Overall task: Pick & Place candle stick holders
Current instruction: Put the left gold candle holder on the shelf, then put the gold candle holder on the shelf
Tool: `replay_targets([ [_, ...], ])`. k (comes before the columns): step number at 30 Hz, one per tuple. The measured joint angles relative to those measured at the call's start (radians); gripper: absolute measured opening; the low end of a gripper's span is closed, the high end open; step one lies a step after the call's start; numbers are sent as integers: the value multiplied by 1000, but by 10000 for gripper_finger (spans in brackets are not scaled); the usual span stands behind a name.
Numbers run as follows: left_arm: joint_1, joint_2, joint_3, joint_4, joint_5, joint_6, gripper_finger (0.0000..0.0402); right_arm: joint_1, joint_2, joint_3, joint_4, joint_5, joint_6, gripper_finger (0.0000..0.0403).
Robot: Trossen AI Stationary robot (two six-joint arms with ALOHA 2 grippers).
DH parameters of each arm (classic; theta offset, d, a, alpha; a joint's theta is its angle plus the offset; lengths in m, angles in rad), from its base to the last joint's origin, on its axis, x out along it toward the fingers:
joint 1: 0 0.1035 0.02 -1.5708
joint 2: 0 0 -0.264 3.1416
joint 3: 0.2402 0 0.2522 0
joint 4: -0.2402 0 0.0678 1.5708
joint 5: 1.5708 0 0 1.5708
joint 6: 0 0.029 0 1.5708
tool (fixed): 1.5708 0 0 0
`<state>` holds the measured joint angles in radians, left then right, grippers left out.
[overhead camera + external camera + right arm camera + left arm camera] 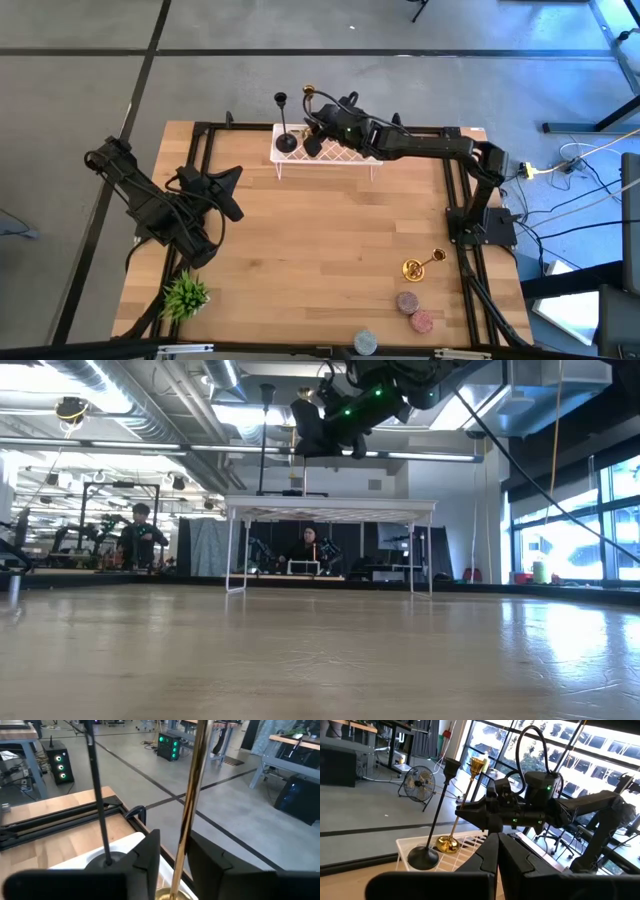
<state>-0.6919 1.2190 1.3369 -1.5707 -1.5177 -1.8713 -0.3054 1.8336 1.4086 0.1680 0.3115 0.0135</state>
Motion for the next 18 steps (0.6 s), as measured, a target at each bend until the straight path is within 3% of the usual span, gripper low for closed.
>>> replay_targets([
  [9,0,0,0,0,-2,0,3,14,0,0,0,87,-3,171],
  [18,-13,0,0,2,-6,0,3,14,0,0,0,108,-15,202],
])
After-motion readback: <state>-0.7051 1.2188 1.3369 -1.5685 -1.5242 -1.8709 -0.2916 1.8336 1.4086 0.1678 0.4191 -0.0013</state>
